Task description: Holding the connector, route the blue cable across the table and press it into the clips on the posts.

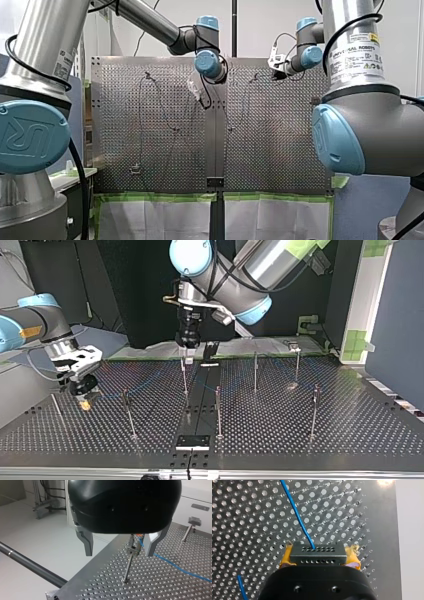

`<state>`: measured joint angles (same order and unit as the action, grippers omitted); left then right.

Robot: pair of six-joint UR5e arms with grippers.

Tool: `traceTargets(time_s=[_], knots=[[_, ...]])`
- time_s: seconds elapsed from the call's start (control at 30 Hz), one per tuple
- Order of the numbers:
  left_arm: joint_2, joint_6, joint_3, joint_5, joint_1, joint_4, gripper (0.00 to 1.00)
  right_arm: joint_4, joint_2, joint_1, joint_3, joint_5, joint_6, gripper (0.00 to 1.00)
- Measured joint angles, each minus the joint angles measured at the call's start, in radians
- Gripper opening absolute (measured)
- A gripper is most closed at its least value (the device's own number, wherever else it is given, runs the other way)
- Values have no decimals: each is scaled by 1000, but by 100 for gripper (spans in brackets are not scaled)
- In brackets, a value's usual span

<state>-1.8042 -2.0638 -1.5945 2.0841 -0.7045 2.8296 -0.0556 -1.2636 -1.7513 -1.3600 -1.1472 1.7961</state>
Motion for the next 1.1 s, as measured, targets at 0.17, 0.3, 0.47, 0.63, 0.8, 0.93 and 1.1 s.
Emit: traceTargets(time_s=[0.17, 0.3, 0.47, 0.63, 0.8, 0.93, 1.1], knots=[[0, 39, -45, -1, -2, -45, 100, 0, 0, 1, 0, -1, 0, 0], [0, 72, -79, -2, -3, -79, 100, 0, 0, 3, 0, -1, 0, 0], [0, 112, -119, 1, -2, -119, 100, -1, 0, 6, 0, -2, 0, 0], [0, 133, -159, 1, -2, -159, 100, -1, 0, 8, 0, -2, -1, 0], [0, 133, -202, 1, -2, -202, 100, -1, 0, 9, 0, -2, -1, 0], [0, 142, -235, 1, -1, -235, 100, -1, 0, 8, 0, -2, -3, 0], [0, 152, -276, 1, 0, -276, 100, 0, 0, 8, 0, -2, -4, 0]])
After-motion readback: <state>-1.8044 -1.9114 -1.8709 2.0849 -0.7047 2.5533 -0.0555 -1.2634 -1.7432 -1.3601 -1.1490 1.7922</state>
